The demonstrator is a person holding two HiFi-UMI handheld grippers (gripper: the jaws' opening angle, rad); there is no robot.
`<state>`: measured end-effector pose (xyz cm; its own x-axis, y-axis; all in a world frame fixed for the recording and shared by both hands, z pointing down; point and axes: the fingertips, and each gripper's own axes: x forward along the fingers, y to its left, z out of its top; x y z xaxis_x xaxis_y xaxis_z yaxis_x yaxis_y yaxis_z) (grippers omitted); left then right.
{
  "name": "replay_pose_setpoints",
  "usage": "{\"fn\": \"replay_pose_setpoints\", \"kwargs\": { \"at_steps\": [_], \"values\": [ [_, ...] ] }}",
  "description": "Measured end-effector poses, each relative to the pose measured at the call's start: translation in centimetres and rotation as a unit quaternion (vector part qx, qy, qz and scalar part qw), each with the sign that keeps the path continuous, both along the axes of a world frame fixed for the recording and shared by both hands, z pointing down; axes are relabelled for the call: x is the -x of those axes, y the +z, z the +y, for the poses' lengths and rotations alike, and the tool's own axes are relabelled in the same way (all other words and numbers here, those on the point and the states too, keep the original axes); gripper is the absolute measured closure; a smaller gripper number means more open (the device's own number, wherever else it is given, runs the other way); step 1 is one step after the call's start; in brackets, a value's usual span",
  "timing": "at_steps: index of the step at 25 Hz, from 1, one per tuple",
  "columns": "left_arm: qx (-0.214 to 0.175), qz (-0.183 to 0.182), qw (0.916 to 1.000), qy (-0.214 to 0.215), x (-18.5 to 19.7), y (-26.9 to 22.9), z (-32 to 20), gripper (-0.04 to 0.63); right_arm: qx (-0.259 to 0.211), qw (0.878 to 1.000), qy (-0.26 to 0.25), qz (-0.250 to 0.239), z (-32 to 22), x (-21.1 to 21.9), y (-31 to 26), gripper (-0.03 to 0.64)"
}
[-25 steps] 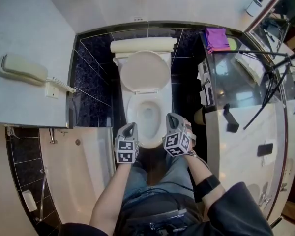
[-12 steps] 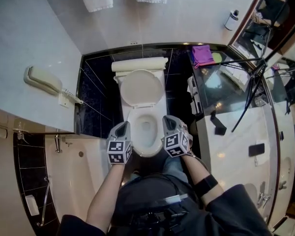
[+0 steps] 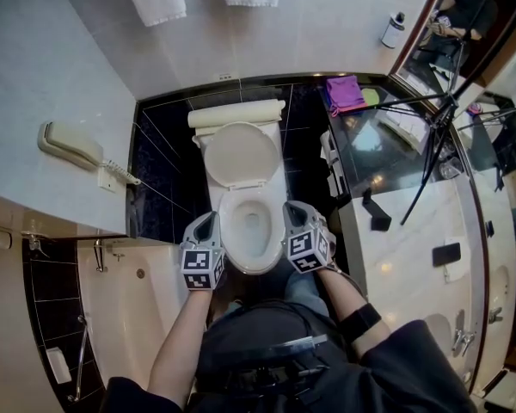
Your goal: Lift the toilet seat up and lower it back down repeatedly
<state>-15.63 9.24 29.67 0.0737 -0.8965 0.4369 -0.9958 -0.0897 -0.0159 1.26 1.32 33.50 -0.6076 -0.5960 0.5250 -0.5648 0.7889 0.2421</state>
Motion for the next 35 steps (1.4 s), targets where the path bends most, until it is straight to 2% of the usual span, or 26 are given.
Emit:
{"fn": "replay_pose_setpoints", "kwargs": {
  "at_steps": [7,11,17,19,24,30,35],
  "values": [
    [0.001,0.004,1.0,-0.004,0.2,0.2,-0.4,0.597,0.004,1.0,0.0,-0.001,-1.0,0.2,0.1,0.595],
    [-0.001,0.006,1.0,-0.003,0.2,0.5,-1.0,0.597,0.02,0.999,0.021,-0.015,-2.3,-0.2,0.9,0.592],
    [0.004,0.002,1.0,0.005,0.0,2.3,-1.5,0.597,0.071,0.996,0.054,-0.026,-3.4,-1.6,3.9,0.515],
    [0.011,-0.001,0.9999,0.008,-0.2,3.5,-1.6,0.597,0.096,0.993,0.068,-0.027,-3.6,-2.3,5.3,0.466],
    [0.022,-0.011,0.9996,0.014,-1.0,7.1,-2.3,0.597,0.174,0.979,0.101,-0.038,-3.7,-4.8,11.9,0.407],
    [0.034,-0.024,0.9986,0.033,-1.7,13.2,-2.0,0.597,0.258,0.953,0.151,-0.045,-1.6,-7.2,23.5,0.405],
    [0.055,-0.028,0.9978,0.023,-0.4,19.9,-0.9,0.597,0.31,0.936,0.164,-0.033,1.7,-7.4,33.3,0.407]
  ]
}}
